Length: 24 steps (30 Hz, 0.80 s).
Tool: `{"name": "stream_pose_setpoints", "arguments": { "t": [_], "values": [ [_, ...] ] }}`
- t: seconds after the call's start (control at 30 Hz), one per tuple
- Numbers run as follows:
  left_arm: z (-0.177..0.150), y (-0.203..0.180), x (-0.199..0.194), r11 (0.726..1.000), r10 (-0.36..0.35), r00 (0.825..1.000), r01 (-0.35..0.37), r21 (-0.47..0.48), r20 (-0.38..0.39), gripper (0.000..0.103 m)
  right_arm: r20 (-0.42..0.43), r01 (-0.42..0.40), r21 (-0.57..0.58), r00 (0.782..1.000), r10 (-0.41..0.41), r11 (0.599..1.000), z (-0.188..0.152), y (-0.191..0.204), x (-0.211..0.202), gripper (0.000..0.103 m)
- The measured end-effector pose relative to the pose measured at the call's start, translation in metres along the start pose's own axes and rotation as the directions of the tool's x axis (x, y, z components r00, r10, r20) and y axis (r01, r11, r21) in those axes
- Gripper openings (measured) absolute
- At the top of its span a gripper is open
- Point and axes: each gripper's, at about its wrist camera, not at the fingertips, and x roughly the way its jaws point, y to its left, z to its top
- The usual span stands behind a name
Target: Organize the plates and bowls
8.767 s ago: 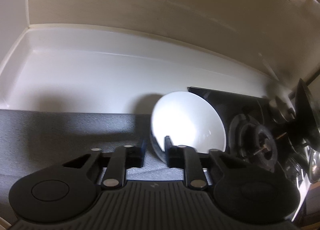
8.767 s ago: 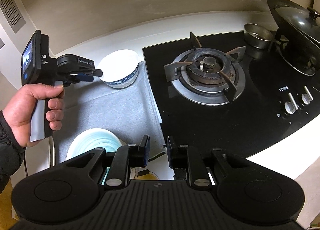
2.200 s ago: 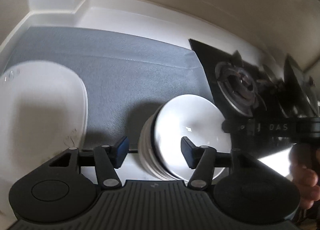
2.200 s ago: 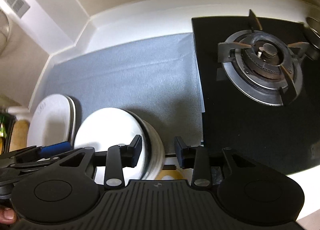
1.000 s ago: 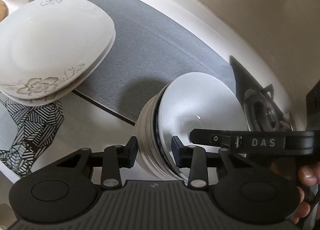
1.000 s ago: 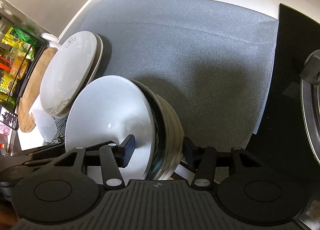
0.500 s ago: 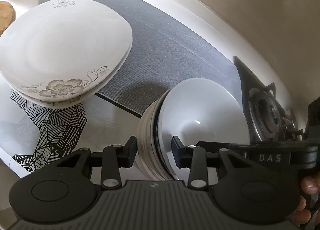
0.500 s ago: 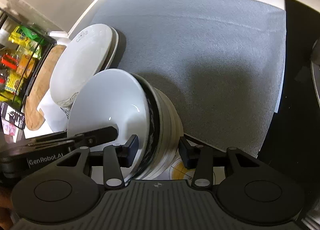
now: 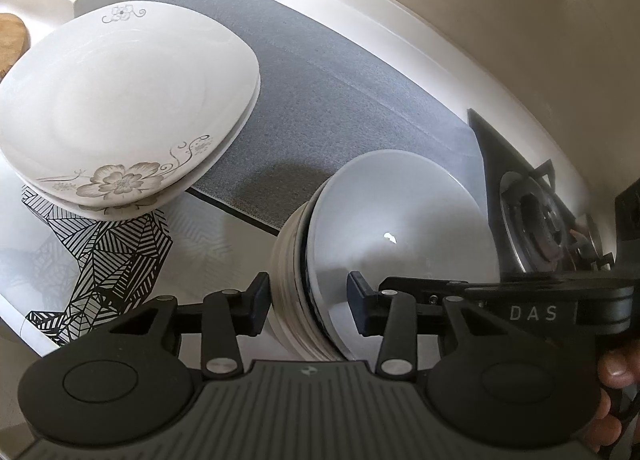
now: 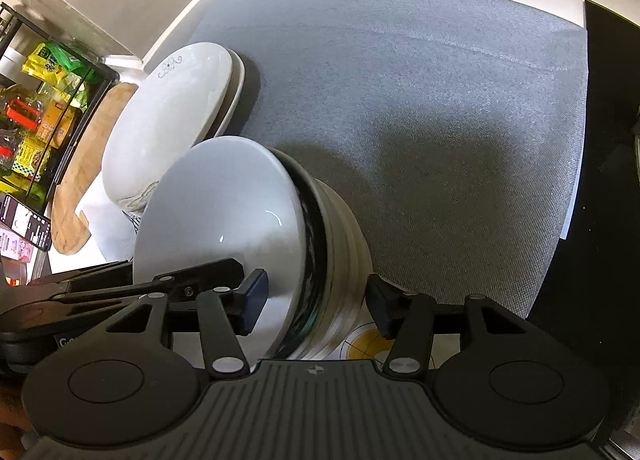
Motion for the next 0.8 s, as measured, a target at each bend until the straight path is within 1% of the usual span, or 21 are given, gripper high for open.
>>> {"name": "stream_pose_setpoints", "arguments": {
  "t": [0.1, 0.17, 0.23, 0.47, 0.57, 0.67, 0.8],
  "values": [
    [0.0, 0.0, 0.0, 1.0, 0.001, 1.0, -0.001, -0.003, -0.003, 0.044, 0.024, -0.005, 0.018, 1.0, 0.004, 1.0, -0.004, -0.003, -0.003, 0.05],
    [0.001, 0.001, -0.001, 1.0, 0.001, 1.0, -0.001, -0.004, -0.007, 0.043, 0.05, -0.002, 0.029, 0.999, 0.001, 1.0, -0.007, -0.005, -0.008, 0.042],
    [0.002, 0.0, -0.001, 1.0, -0.001, 1.0, 0.001, 0.005, -0.009, 0.042, 0.064, -0.01, 0.062, 0.998, 0.006, 0.998, -0.008, -0.009, -0.01, 0.039],
    [0.003, -0.005, 0.001, 0.999, -0.011, 0.999, 0.012, 0.032, -0.034, 0.041, 0.098, -0.007, 0.125, 0.995, -0.006, 0.992, -0.017, -0.015, -0.015, 0.038],
    [0.004, -0.009, 0.002, 0.998, -0.021, 0.999, 0.024, 0.063, -0.036, 0.041, 0.11, 0.003, 0.142, 0.994, -0.019, 0.99, -0.021, -0.017, -0.017, 0.038],
    [0.007, -0.012, 0.005, 0.995, -0.042, 0.998, 0.046, 0.089, -0.042, 0.041, 0.133, 0.008, 0.17, 0.991, -0.031, 0.985, -0.025, -0.02, -0.021, 0.038],
    [0.014, -0.016, 0.01, 0.988, -0.087, 0.995, 0.093, 0.122, -0.054, 0.041, 0.162, 0.044, 0.206, 0.984, -0.078, 0.978, -0.029, -0.017, -0.026, 0.038]
  ]
}}
